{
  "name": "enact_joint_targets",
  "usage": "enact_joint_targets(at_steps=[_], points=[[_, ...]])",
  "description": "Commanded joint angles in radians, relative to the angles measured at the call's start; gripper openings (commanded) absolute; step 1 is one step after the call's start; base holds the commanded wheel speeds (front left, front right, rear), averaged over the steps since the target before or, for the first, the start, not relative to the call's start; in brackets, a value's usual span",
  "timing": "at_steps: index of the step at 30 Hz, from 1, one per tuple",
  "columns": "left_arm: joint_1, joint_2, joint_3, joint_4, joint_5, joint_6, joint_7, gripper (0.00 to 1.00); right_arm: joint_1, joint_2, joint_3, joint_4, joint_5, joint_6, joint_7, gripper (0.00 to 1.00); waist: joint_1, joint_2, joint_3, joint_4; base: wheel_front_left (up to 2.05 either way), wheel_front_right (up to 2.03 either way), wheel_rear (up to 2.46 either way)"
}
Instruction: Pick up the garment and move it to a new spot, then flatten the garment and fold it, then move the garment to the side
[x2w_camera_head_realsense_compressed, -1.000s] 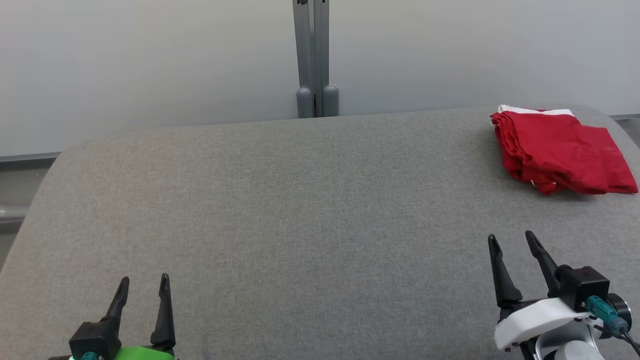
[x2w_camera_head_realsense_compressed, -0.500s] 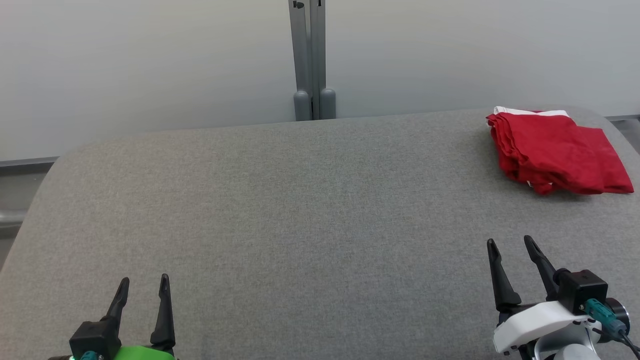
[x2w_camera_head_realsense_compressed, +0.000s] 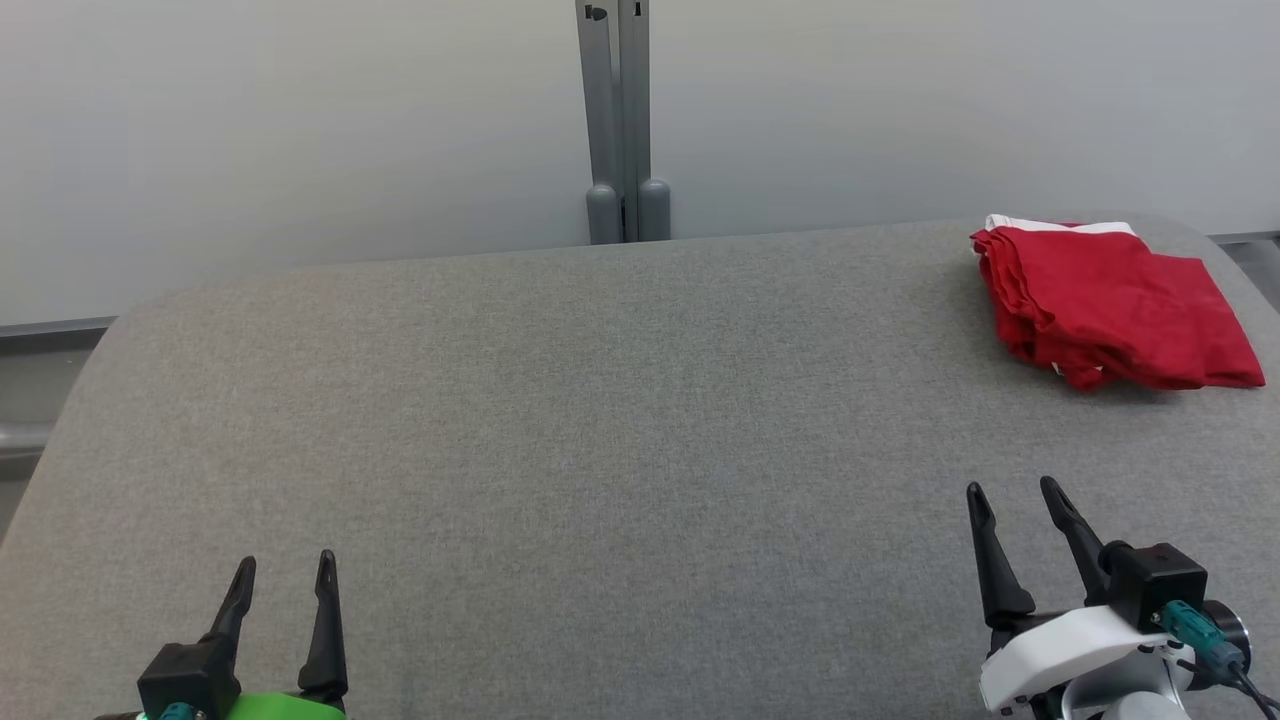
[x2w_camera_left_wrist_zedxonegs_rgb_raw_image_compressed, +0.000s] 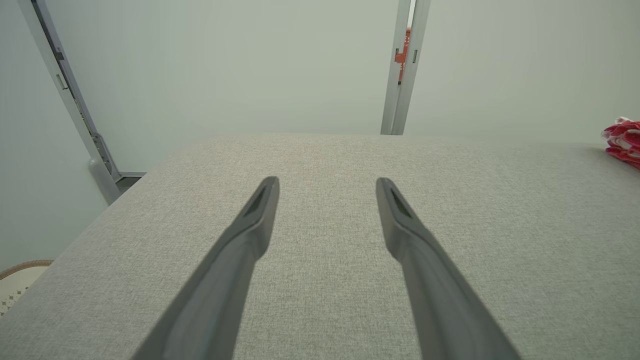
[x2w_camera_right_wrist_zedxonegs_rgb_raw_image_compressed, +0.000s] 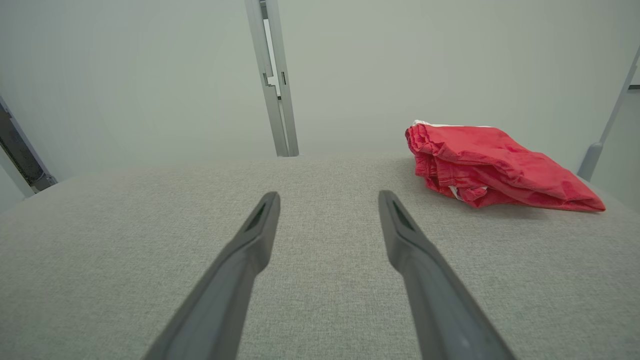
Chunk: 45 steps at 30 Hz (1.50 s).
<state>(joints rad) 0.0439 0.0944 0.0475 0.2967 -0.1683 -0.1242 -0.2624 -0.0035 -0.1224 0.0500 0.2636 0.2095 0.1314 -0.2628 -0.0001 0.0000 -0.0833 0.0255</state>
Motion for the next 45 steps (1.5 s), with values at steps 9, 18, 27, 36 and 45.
enact_joint_targets(at_steps=[9, 18, 27, 36, 45], points=[[0.004, -0.001, -0.008, 0.01, -0.004, 0.0, 0.002, 0.0, 0.002, 0.001, 0.002, 0.011, 0.003, 0.0, 0.001, 0.0, 0.0001, 0.0, 0.0, 0.001, 0.0, 0.0, 0.0], [-0.001, -0.016, 0.002, 0.039, -0.126, -0.001, 0.045, 0.0, 0.005, 0.014, -0.015, 0.034, 0.121, 0.0, 0.037, 0.0, 0.0001, 0.0, 0.004, -0.001, 0.0, 0.0, 0.0], [-0.018, -0.019, 0.006, 0.022, -0.292, -0.002, 0.083, 0.0, -0.008, 0.021, -0.033, 0.024, 0.282, 0.0, 0.078, 0.0, 0.0001, 0.0, 0.01, -0.002, 0.0, 0.0, 0.0], [-0.035, -0.022, 0.013, 0.011, -0.437, -0.002, 0.119, 0.0, -0.022, 0.027, -0.049, 0.017, 0.423, 0.0, 0.115, 0.0, 0.0001, 0.0, 0.017, -0.004, 0.0, 0.0, 0.0], [-0.052, -0.025, 0.02, 0.001, -0.572, -0.003, 0.152, 0.0, -0.035, 0.033, -0.064, 0.012, 0.553, 0.0, 0.15, 0.0, 0.0001, 0.0, 0.023, -0.006, 0.0, 0.0, 0.0]])
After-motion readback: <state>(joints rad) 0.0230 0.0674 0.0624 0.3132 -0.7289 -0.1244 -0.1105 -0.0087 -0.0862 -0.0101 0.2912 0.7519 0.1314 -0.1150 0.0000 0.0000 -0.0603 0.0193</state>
